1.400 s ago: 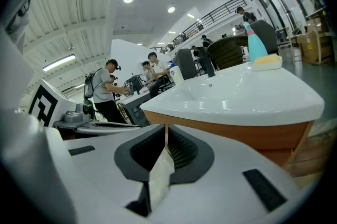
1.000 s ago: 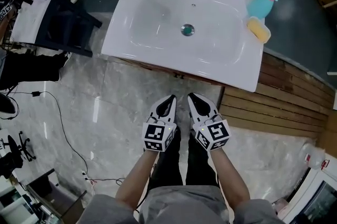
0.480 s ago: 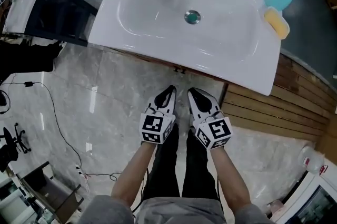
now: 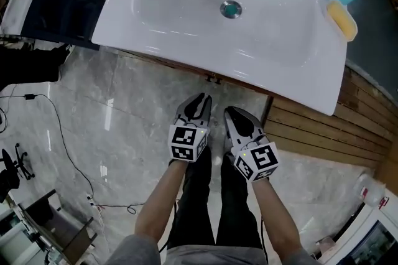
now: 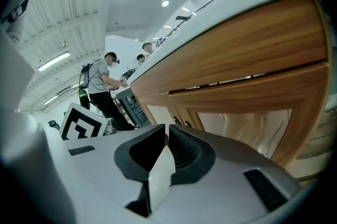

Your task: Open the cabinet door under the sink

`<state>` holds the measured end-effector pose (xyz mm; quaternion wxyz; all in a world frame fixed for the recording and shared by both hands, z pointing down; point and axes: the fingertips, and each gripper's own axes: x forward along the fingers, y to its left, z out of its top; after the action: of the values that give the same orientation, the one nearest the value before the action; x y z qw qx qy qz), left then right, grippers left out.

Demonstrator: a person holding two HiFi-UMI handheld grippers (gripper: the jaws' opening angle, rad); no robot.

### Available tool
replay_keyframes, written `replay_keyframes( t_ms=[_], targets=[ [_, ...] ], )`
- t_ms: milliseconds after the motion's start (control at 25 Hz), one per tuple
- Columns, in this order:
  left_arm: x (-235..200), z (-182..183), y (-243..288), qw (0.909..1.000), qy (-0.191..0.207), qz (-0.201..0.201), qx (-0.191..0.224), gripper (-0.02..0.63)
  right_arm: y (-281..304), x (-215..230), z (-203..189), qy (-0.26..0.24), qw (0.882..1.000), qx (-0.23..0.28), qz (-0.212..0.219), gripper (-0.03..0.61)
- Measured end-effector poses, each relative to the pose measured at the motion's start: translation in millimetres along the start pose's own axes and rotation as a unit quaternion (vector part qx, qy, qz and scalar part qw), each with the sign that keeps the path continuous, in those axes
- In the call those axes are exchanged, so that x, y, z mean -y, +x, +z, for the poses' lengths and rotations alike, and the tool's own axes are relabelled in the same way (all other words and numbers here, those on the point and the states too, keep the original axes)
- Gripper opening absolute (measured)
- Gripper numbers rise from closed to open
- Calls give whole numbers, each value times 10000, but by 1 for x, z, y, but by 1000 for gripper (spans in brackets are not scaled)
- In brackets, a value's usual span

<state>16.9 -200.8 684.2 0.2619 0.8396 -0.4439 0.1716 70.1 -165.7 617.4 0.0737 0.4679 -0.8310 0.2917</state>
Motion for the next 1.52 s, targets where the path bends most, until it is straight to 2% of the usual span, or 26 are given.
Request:
replay_keyframes(
  t_ms=[440, 1200, 1520],
  targets=[
    [-30, -22, 45, 9985, -412, 351, -97, 100, -7, 8, -33, 65, 9998, -189, -52, 12],
    [-40, -26, 73, 9989, -315, 302, -191, 107, -8, 24, -48, 282, 9993, -209, -158, 12],
    [-37, -26, 75, 9992, -167, 263, -244, 89, -9, 28, -53, 407, 9988, -224, -140, 12]
  ],
)
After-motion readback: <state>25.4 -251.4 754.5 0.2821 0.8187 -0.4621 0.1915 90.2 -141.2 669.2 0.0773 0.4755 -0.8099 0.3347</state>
